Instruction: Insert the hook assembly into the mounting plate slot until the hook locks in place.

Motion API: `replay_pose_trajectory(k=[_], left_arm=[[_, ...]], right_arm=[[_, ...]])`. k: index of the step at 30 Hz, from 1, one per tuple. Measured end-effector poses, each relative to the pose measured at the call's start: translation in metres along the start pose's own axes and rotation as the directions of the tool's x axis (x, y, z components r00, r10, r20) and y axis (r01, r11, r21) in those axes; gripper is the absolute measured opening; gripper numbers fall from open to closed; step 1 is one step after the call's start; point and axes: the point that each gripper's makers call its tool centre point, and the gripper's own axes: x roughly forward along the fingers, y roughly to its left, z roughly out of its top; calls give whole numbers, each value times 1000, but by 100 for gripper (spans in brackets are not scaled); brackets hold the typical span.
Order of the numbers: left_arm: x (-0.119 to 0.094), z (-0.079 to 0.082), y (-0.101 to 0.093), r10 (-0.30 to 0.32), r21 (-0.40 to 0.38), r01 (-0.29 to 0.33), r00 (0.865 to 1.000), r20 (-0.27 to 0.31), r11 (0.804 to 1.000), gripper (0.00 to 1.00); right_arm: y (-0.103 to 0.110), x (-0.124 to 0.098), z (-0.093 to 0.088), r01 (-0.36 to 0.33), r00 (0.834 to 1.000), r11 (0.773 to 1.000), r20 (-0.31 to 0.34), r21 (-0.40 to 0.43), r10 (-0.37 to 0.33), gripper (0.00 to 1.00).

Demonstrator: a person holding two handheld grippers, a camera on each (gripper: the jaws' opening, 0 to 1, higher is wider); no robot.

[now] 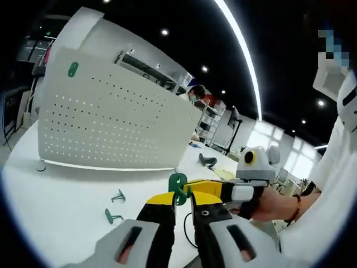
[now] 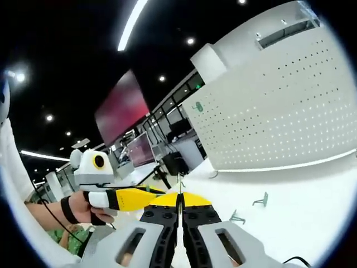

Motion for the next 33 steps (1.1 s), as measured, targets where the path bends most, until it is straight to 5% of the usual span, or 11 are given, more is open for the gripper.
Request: replay_pose_trajectory(k=[14, 33], left_arm=[[2, -9, 5, 48, 33, -46, 997, -62, 998, 4], [4, -13, 12, 108, 90, -99, 989, -98, 991, 3]], right_arm=[[3, 2, -3, 54, 998, 981, -25, -185, -59, 0], [4, 7, -9, 14, 998, 983, -50, -185, -24, 1]])
